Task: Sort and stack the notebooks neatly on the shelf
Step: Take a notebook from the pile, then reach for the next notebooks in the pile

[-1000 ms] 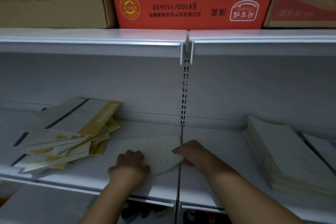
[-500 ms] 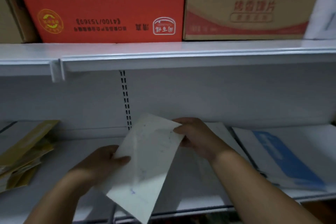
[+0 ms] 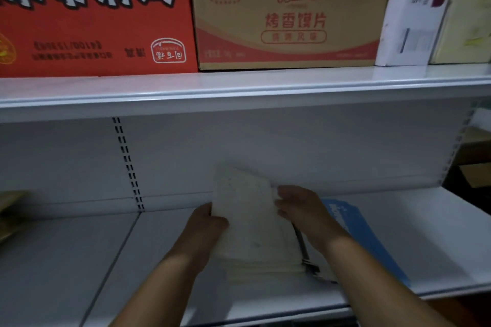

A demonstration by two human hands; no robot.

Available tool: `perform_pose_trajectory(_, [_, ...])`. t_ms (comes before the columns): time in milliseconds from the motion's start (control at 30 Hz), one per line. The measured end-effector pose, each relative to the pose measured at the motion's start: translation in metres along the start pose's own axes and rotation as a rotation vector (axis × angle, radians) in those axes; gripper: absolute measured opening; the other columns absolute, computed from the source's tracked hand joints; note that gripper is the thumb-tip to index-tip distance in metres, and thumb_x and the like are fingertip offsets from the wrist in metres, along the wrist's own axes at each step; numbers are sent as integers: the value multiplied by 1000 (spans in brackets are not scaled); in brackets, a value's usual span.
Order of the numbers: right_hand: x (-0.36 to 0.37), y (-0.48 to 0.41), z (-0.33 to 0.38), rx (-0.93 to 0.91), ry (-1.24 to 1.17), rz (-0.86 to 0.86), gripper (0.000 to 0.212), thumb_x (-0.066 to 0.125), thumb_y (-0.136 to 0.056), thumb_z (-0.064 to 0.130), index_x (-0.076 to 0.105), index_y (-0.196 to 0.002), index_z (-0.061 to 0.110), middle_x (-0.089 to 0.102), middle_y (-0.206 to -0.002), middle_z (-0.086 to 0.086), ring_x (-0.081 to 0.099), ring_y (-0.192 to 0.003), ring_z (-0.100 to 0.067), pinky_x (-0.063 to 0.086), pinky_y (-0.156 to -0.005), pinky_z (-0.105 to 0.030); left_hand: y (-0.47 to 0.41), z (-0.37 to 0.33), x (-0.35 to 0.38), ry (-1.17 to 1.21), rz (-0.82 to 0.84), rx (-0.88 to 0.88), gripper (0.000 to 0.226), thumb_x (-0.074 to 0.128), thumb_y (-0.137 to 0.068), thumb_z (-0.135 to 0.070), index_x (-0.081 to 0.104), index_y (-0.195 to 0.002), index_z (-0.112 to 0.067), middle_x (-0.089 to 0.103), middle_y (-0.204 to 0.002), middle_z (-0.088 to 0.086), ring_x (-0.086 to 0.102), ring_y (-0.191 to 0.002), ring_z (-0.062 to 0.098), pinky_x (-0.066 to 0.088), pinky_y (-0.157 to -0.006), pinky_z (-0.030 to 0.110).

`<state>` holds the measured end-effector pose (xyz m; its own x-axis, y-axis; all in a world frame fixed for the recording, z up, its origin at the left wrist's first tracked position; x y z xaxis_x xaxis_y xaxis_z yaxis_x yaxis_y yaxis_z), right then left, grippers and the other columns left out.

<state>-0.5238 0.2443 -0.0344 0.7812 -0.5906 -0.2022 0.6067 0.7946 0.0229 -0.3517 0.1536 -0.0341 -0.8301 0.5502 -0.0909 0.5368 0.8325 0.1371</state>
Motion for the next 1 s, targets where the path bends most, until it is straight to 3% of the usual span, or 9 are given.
perform_pose_trajectory(100, [15, 8, -9, -142, 455, 112, 39, 57, -90, 21, 53, -129, 18, 50, -137, 0, 49, -120, -9, 36, -93, -14, -4, 6, 1, -193, 14, -27, 43, 58, -53, -13, 72, -93, -7, 74, -80, 6, 70, -74, 21, 58, -67, 34])
perform_pose_trajectory(167, [23, 15, -20, -215, 684, 172, 41, 51, -93, 28, 49, -132, 19, 44, -143, 1, 42, -129, -12, 28, -101, -15, -5, 19, 4, -149, 66, -107, 18, 61, -75, -4, 70, -90, -7, 73, -65, -4, 70, -60, 11, 55, -55, 21])
perform_pose_trajectory(233, [26, 19, -27, -266, 791, 171, 40, 47, -95, 29, 50, -131, 14, 43, -142, -2, 38, -131, -14, 25, -102, -18, -5, 26, 7, -96, 103, -139, 16, 55, -85, -2, 65, -87, -15, 71, -59, -9, 68, -54, 4, 51, -47, 15])
perform_pose_trajectory(333, [24, 16, -29, -291, 813, 152, 37, 47, -94, 29, 54, -127, 13, 47, -139, -3, 41, -128, -16, 30, -102, -22, -8, 33, 8, -27, 151, -157, 28, 60, -72, -17, 62, -100, -21, 73, -78, -9, 70, -67, 8, 54, -53, 19])
perform_pose_trajectory(533, [28, 3, -24, -252, 977, 199, 35, 45, -90, 31, 59, -116, 11, 53, -126, -5, 51, -115, -21, 44, -94, -29, -6, 21, 7, -142, 158, -162, 39, 53, -92, -18, 49, -130, -13, 65, -102, -6, 64, -87, 10, 54, -68, 18])
perform_pose_trajectory(600, [37, 2, -14, -257, 954, 197, 41, 46, -90, 35, 51, -126, 16, 45, -136, -5, 45, -124, -21, 40, -101, -29, -5, 17, -5, -261, 65, -123, 52, 52, -93, -32, 37, -140, -18, 55, -128, -3, 57, -103, 12, 47, -81, 18])
perform_pose_trajectory(667, [55, 6, 1, -332, 865, 173, 50, 46, -92, 36, 39, -139, 20, 29, -151, -2, 29, -138, -17, 26, -112, -26, -2, 16, -27, -421, -36, -32, 55, 49, -92, -42, 33, -143, -24, 42, -144, -1, 48, -116, 11, 38, -90, 21])
perform_pose_trajectory(800, [119, 29, 29, -422, 749, 303, 52, 48, -92, 38, 33, -142, 29, 18, -156, 7, 16, -143, -9, 14, -114, -20, 11, 22, -90, -810, -170, 128, 49, 44, -94, -44, 37, -140, -27, 37, -146, -5, 42, -128, 12, 28, -100, 15])
perform_pose_trajectory(1000, [237, 54, 44, -360, 685, 534, 47, 53, -89, 37, 41, -134, 34, 34, -146, 12, 38, -130, -7, 30, -107, -18, 30, 45, -213, -950, -301, 271, 44, 48, -93, -38, 45, -134, -24, 43, -140, -3, 38, -130, 11, 26, -103, 14])
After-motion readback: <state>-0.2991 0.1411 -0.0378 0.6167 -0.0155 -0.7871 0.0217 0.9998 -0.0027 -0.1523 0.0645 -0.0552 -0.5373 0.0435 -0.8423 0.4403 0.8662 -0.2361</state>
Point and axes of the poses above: each hand's wrist, its own y-axis away from the middle knuckle, its own x-axis out of the palm, z = x × y, the point moved 1 cm from there along -y, towards the middle knuckle
